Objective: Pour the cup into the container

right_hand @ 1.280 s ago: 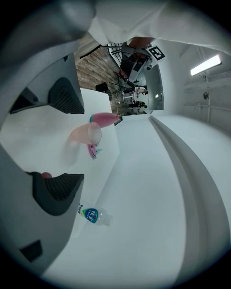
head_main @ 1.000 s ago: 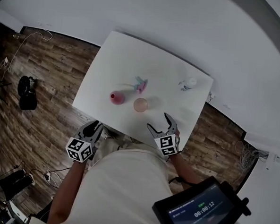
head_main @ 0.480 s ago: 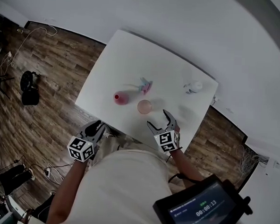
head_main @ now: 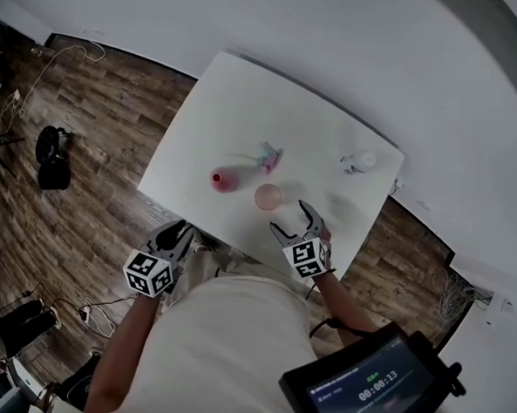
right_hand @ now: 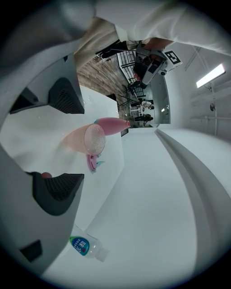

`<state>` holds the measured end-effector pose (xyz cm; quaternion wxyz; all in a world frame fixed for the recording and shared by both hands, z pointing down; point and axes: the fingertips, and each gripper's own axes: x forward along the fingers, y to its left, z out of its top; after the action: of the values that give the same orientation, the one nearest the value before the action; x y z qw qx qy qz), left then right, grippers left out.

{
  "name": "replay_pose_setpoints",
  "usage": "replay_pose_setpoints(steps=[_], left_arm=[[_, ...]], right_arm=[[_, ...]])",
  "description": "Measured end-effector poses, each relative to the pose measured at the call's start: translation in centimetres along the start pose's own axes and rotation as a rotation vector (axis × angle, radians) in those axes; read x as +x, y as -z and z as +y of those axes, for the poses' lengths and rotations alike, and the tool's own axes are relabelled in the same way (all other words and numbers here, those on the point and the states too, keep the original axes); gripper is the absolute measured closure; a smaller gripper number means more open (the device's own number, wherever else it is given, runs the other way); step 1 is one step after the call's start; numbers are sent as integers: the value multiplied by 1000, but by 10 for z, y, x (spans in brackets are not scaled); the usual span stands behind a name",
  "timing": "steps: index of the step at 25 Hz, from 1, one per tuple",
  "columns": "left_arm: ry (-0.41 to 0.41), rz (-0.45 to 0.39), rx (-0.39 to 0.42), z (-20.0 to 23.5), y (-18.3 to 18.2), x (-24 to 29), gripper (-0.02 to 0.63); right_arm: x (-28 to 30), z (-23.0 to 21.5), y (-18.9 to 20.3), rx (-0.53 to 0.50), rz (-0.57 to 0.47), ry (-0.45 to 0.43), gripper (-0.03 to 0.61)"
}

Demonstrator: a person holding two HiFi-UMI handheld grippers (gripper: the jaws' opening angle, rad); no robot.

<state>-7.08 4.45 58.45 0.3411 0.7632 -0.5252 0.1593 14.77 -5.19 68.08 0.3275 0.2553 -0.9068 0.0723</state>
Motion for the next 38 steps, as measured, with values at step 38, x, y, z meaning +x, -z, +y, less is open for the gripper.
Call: replay_pose_setpoints(steps=[38], left_arm=[[-24,-24,-30,4,5,1,508]], right_arm=[[29,8,-2,-67,-13,-44,158]])
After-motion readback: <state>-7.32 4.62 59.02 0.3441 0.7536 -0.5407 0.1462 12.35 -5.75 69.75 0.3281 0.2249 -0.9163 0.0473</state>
